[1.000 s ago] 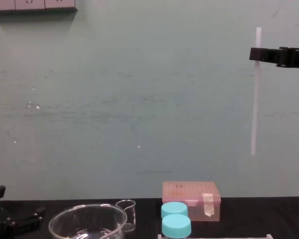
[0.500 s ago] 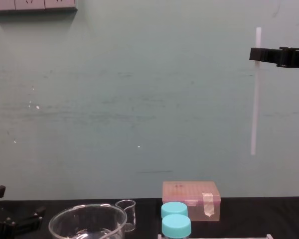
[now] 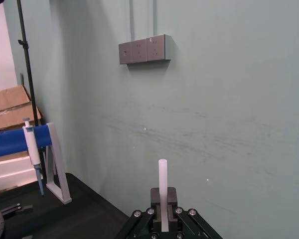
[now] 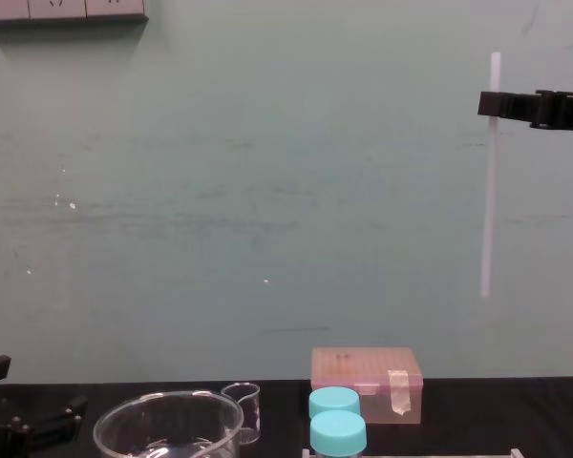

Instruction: Pick up the stirring rod with one hand, then place it down.

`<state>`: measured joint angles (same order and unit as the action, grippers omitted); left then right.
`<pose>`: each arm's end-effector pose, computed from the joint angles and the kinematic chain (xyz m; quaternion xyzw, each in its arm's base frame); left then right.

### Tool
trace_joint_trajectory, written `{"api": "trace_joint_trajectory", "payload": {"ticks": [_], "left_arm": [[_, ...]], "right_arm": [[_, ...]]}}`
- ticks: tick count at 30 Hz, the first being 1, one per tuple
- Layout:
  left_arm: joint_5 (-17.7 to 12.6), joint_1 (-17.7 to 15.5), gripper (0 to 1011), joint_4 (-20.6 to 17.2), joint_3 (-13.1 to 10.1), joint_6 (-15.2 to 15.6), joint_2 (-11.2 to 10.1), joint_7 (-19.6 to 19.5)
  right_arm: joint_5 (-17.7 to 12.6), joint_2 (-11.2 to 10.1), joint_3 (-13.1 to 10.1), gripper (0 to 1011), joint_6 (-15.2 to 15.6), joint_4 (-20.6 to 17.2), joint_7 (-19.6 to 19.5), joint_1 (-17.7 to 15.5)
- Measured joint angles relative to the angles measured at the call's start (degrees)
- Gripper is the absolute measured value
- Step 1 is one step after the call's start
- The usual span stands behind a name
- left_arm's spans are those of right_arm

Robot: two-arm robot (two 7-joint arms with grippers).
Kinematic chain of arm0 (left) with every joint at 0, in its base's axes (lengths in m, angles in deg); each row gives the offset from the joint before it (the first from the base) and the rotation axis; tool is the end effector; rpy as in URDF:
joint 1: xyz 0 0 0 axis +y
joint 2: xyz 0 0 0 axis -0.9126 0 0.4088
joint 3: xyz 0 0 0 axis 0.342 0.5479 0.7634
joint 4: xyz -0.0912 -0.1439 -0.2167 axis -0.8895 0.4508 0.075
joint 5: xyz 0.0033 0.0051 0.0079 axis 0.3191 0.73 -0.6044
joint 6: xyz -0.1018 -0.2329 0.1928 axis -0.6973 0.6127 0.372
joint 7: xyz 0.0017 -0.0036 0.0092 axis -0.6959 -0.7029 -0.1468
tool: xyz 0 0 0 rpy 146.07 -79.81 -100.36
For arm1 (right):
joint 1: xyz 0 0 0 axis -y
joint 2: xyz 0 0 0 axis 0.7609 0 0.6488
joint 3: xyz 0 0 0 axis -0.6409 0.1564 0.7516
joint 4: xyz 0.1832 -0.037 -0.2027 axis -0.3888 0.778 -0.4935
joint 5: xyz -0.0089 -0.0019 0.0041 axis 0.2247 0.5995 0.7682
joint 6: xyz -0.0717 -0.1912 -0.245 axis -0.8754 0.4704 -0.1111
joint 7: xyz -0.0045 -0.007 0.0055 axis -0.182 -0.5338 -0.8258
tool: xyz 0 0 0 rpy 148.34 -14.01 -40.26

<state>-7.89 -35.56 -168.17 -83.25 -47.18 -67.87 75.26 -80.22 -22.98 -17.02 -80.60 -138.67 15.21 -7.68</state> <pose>0.3654 0.0717 -0.2924 0.1415 -0.1325 0.5800 0.7912 0.4515 -0.0787 -0.1279 0.0546 -0.0579 -0.4054 0.9107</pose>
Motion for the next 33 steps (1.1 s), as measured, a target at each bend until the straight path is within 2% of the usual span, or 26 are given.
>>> {"api": "trace_joint_trajectory", "payload": {"ticks": [33], "left_arm": [[0.0,0.0,1005,0.0,0.0,0.0,0.0,0.0]], "right_arm": [[0.0,0.0,0.0,69,0.0,0.0,0.0,0.0]]}}
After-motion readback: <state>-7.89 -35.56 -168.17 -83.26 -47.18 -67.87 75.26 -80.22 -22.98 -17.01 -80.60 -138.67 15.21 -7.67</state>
